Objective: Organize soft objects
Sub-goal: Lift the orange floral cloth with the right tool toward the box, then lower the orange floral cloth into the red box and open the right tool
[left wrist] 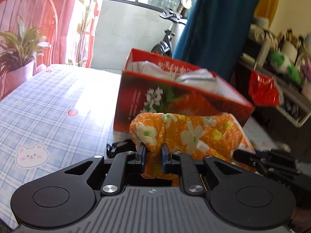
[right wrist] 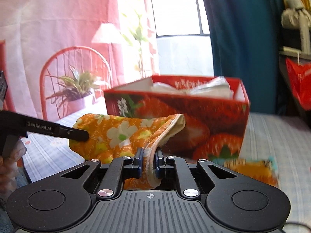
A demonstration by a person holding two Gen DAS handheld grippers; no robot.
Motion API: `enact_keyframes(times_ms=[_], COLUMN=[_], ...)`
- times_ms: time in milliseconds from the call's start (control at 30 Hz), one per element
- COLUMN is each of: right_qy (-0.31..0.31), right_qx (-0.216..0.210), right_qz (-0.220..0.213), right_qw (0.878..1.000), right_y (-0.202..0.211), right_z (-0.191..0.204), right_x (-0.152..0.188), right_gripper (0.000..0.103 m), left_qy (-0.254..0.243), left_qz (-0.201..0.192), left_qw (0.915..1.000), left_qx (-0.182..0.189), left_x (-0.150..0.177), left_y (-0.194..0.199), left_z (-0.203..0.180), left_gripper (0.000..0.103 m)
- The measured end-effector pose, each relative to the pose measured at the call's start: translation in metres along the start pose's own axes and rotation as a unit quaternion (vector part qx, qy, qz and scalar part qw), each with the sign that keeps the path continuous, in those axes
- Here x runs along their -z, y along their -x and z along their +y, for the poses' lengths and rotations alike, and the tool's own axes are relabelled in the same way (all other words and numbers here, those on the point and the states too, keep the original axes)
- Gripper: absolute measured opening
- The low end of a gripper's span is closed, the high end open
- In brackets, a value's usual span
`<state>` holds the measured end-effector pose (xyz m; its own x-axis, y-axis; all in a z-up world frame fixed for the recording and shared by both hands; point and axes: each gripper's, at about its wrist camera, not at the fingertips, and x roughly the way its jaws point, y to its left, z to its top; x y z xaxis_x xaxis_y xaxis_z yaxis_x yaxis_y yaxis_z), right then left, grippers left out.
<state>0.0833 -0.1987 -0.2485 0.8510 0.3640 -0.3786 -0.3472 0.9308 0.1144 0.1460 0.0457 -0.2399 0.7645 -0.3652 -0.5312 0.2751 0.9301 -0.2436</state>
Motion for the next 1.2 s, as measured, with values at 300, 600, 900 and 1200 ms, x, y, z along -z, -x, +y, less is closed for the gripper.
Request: enact_keyframes(times_ms=[300, 600, 900, 1200], right_qy=[0.051, 0.044, 0.026, -0.010], right_qx=[-0.004, 0.008, 0.059, 0.119], right_qz=[-0.043, -0.071, -0.045, 0.072], right_qw=[0.998, 0.996, 0.997, 0.990], right_y=[0.006, -0.012, -0.060, -0.120], right_z=[0.002, -0.027, -0.065, -0.099], right_x=[-0.050, -0.110, -0.147, -0.146], right_gripper=[0.011, 0.010, 0.010, 0.011], left_qy=[-0.015, -0.043, -0.062, -0.102], left_qz=[-0.055, -0.096, -0.116, -0.044], left_qw=[0.9984, 0.9945, 0.9913, 0.9938], left_qx=[0.000, -0.001, -0.001, 0.001], left_x=[-0.045, -0.098, -0.153, -0.152], left_y=[0.012, -0.010, -0.059, -0.130], left_z=[-0.005, -0.023, -0.046, -0.063], left_gripper=[0.016, 0.016, 0.016, 0.016])
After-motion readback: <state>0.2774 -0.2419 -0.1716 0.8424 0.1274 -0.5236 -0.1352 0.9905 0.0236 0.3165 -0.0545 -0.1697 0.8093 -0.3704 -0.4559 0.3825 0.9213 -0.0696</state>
